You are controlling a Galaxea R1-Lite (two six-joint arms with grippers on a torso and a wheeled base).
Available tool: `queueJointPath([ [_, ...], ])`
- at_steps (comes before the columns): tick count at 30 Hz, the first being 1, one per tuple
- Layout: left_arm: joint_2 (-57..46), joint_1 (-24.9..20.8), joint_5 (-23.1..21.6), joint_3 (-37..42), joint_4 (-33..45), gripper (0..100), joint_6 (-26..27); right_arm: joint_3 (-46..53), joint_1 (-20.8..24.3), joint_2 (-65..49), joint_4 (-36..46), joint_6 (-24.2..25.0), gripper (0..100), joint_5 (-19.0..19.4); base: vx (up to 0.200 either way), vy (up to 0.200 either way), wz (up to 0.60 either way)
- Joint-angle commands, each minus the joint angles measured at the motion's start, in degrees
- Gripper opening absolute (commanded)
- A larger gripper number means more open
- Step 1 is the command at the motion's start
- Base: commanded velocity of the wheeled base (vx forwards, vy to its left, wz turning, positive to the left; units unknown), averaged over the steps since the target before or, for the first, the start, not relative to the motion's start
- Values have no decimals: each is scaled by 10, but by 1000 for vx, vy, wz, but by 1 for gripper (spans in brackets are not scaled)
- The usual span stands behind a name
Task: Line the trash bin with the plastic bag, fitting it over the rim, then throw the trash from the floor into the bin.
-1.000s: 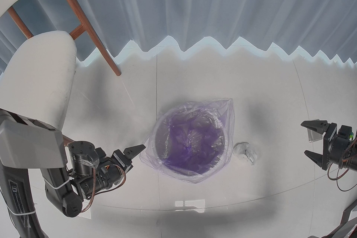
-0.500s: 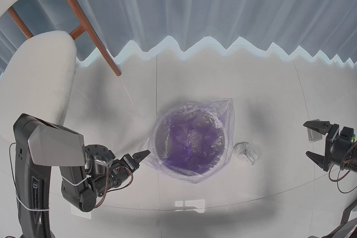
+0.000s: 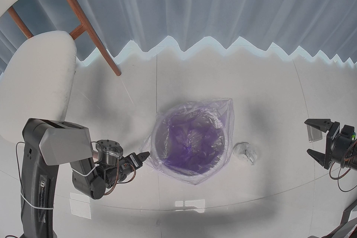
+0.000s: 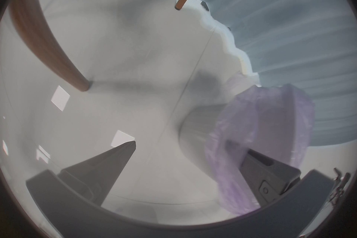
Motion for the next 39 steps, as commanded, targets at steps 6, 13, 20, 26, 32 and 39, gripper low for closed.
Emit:
queueJointPath([
  [6, 34, 7, 67, -143, 176, 100, 77, 3, -1, 5, 1, -1, 100, 0, 0, 0, 0],
  [13, 35, 2, 78, -159, 181, 100, 64, 7, -1, 5, 3, -1, 100, 0, 0, 0, 0],
  [20, -65, -13, 78, -4, 143, 100, 41, 7, -1, 7, 3, -1, 100, 0, 0, 0, 0],
  [26, -185, -22, 77, 159, 80, 100, 40, 22, -1, 16, 0, 0, 100, 1, 0, 0, 0],
  [32, -236, -23, 63, 247, -41, 100, 42, 22, -1, 22, -1, 0, 100, 2, 0, 0, 0],
  [39, -227, -37, -8, 195, -98, 100, 65, 21, -1, 22, -1, 0, 100, 1, 0, 0, 0],
])
